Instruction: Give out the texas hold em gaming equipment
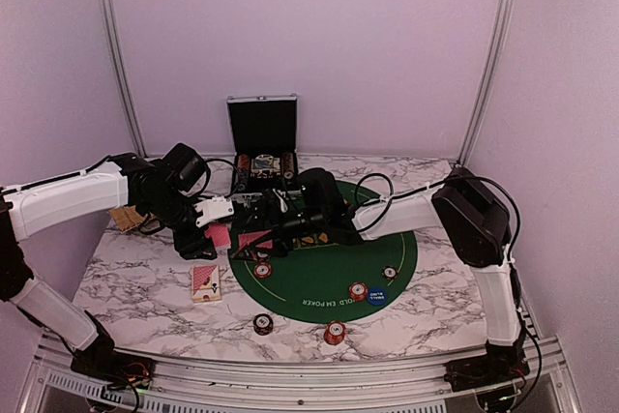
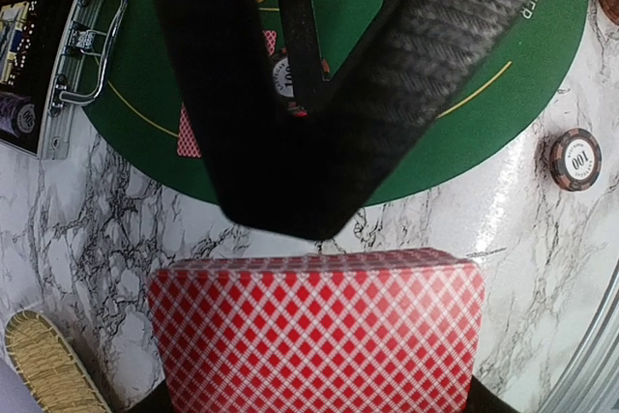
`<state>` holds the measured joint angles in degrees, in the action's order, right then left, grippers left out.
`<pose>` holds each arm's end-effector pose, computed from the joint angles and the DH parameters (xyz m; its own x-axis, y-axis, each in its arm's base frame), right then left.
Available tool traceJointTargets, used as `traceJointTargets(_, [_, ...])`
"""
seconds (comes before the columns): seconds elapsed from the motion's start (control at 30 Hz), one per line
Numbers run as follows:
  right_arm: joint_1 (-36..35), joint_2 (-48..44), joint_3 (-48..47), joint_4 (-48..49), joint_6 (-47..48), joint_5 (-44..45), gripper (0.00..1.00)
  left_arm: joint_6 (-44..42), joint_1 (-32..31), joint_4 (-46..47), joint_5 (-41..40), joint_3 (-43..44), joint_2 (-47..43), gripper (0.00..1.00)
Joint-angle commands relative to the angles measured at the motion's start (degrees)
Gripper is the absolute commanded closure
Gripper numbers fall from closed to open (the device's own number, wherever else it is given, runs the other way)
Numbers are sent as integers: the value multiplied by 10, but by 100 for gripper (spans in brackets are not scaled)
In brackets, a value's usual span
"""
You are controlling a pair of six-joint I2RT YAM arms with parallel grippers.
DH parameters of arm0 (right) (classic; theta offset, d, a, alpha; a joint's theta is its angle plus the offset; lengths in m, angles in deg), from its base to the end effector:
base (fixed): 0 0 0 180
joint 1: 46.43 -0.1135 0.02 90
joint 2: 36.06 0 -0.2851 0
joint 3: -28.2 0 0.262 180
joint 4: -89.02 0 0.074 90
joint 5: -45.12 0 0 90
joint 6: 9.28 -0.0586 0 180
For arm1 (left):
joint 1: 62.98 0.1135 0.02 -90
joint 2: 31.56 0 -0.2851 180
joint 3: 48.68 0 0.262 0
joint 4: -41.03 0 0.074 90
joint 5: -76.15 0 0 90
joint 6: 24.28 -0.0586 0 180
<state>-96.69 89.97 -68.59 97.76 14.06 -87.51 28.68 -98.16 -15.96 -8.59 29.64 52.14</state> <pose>0.3058 0.4299 0.1751 -0.9805 -0.1227 -0.1533 -0.1793 0.2403 0.9540 0.2511 -0.1835 0.2551 -0.2115 0.8830 -0.4191 0.9219 0.3226 0.2145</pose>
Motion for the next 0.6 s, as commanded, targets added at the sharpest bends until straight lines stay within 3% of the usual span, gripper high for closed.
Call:
traceJointTargets(0.0, [-6, 7, -24, 38, -20, -12, 7, 9, 2, 1, 14, 20, 10, 100])
traceJointTargets(0.57, [-29, 69, -94, 65, -55, -35, 7, 13, 2, 2, 23, 38, 12, 100])
